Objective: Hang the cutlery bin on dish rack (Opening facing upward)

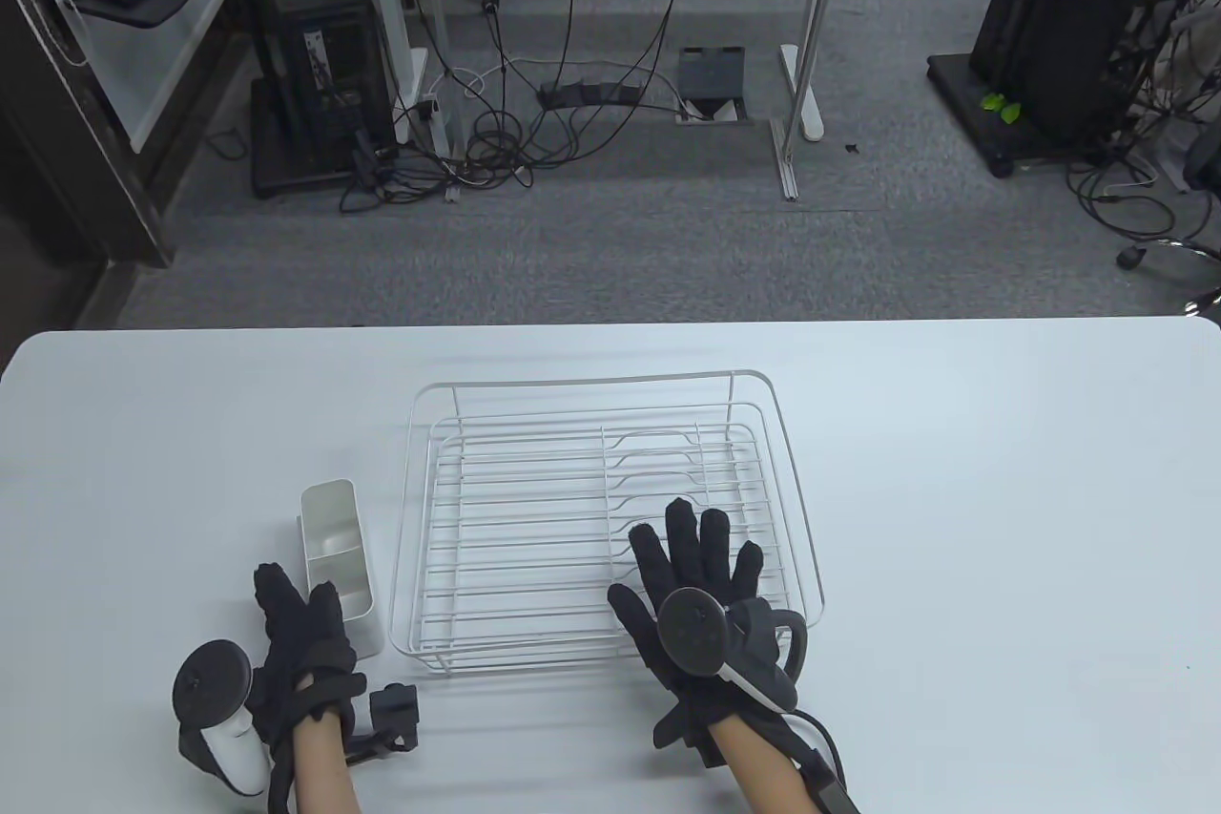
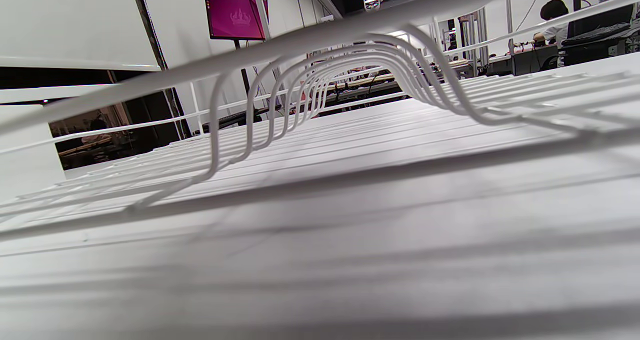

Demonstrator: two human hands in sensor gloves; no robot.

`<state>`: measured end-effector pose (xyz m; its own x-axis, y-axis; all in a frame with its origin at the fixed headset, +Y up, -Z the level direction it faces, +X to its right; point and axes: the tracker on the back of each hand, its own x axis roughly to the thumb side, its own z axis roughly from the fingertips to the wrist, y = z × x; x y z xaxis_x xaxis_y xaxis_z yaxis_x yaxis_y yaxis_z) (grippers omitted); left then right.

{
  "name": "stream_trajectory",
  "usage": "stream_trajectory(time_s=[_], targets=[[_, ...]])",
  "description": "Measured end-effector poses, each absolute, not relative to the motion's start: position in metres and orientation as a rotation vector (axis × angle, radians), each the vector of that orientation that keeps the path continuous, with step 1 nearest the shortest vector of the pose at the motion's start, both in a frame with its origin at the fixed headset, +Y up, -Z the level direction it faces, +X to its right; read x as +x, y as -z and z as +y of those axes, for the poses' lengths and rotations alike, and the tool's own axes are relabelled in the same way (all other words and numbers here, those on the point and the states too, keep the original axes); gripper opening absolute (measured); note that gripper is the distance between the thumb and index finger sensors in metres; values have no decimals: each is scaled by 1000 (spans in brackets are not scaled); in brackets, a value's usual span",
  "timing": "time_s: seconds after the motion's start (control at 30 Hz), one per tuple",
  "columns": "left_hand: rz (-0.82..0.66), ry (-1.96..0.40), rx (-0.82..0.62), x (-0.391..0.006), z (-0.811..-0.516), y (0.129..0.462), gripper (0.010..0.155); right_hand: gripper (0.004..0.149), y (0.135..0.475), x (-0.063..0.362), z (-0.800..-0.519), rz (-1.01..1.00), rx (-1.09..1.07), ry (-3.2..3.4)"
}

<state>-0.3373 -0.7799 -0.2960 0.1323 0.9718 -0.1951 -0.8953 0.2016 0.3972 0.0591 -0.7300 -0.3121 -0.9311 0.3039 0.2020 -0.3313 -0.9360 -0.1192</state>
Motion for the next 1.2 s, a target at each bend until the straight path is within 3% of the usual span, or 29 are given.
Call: stream_trajectory(time_s=[0.97,1.2], targets=[[481,-1409,283,-337,-779,297,61,69,312,59,-730,-217,258,-2797],[433,-1452,392,-337,-763,292,61,70,312,59,-730,-217,258,-2797]])
